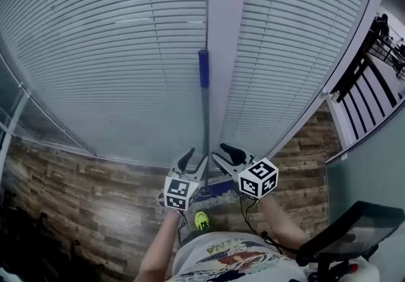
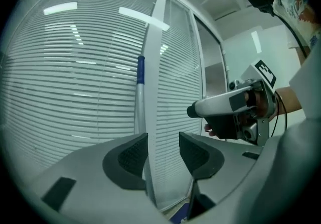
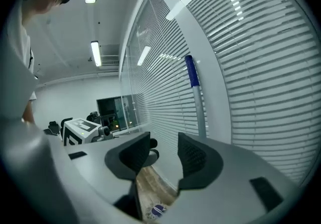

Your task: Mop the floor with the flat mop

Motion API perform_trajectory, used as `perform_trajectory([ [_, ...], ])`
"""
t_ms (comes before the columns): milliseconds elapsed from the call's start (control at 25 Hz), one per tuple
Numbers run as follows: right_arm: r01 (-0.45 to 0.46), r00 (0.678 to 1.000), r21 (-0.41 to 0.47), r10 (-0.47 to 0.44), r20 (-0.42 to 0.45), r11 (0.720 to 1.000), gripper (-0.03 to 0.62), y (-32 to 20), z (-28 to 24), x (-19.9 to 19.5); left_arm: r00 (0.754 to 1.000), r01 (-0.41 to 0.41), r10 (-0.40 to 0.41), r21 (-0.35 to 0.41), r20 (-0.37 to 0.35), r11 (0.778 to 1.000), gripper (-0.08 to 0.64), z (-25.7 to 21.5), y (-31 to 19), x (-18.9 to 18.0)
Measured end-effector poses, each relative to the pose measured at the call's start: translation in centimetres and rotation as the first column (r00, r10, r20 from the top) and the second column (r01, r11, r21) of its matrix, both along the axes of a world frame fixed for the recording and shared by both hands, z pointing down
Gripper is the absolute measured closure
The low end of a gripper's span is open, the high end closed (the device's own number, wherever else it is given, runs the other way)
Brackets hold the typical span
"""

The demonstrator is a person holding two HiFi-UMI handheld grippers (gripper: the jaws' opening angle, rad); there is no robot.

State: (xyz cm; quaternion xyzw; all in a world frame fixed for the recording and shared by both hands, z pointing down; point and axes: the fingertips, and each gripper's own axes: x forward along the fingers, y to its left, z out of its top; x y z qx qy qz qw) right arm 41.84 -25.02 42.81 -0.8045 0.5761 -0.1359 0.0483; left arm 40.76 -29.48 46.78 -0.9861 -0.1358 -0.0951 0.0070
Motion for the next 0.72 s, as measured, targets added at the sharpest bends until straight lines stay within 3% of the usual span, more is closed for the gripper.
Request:
perform_trajectory([
  [160,-0.037,0.999,0.010,0.038,-0.033,0.999,0.429,-2.3,-2.4,4.5,1.000,-0.009,0.010,0.030,-0.010,1.000,0.359,-1.2,-1.5,5.7],
  [360,-0.060,0.995,0.040,0.063,-0.074,0.997,0.413,-4.4,-3.5,7.4,0.997,-0.019,0.024,0.063,-0.078,0.998,0.354,-2.9,-3.1,11.2],
  [520,-0.084,0.993,0.043,0.087,-0.078,0.996,0.411,-4.5,-4.4,9.7,0.996,-0.033,0.043,0.110,-0.084,0.993,0.354,-4.1,-3.4,15.9],
  [720,-0.103,0.990,0.034,0.106,-0.097,0.994,0.411,-4.7,-5.6,11.8,0.992,-0.043,0.060,0.141,-0.114,0.989,0.357,-5.5,-2.9,18.8],
])
